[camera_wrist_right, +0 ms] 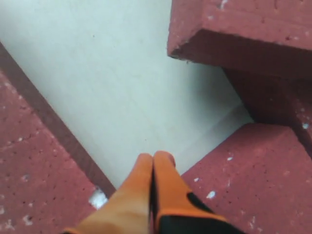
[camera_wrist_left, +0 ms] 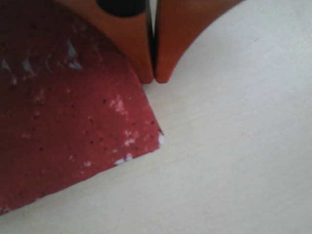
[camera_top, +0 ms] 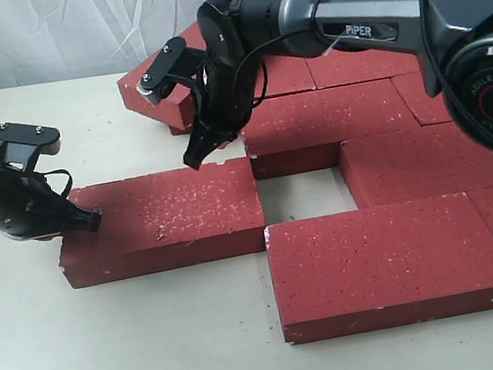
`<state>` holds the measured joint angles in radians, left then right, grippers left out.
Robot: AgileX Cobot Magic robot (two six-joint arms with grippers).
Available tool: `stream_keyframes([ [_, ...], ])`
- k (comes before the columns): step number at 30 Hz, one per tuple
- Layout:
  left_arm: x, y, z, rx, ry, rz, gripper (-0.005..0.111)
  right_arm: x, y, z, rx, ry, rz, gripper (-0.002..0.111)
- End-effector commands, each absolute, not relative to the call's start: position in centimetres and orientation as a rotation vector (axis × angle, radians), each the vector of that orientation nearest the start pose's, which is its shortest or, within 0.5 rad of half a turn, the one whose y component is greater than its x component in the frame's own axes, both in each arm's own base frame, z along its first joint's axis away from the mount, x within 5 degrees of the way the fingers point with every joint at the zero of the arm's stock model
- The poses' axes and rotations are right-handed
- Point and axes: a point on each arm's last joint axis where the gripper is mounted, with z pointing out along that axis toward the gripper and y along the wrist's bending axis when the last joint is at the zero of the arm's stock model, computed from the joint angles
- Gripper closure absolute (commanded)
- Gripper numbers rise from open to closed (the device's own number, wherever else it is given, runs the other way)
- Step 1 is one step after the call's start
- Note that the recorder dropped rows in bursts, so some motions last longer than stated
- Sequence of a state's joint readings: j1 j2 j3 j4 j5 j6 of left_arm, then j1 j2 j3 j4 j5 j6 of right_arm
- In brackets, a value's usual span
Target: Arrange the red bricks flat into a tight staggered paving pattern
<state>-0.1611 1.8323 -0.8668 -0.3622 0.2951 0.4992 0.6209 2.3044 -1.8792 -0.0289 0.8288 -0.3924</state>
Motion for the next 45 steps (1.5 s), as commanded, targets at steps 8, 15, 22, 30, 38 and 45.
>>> stream_keyframes([
  [8, 31.6, -6.5, 12.3, 0.478, 2.699, -0.157, 0.107, 40.2, 28.0, 15.3, -1.411, 2.478, -0.031, 0.109],
  [15, 31.5, -6.5, 12.3, 0.480, 2.704, -0.160, 0.107, 39.4, 27.7, 16.1, -1.445, 2.531, -0.003, 0.109],
  [22, 31.4, -6.5, 12.3, 0.518, 2.709, -0.148, 0.107, 39.6, 28.1, 16.2, -1.442, 2.488, 0.026, 0.109],
  [30, 32.2, -6.2, 12.7, 0.484, 2.624, -0.101, 0.107, 39.7, 28.3, 16.2, -1.410, 2.476, 0.058, 0.109],
  [38, 32.0, -6.1, 12.6, 0.509, 2.643, -0.102, 0.107, 39.8, 28.3, 16.2, -1.416, 2.470, 0.041, 0.109],
  [45, 31.8, -5.0, 12.4, 0.483, 2.695, -0.110, 0.107, 39.8, 28.3, 15.7, -1.416, 2.480, 0.049, 0.109],
])
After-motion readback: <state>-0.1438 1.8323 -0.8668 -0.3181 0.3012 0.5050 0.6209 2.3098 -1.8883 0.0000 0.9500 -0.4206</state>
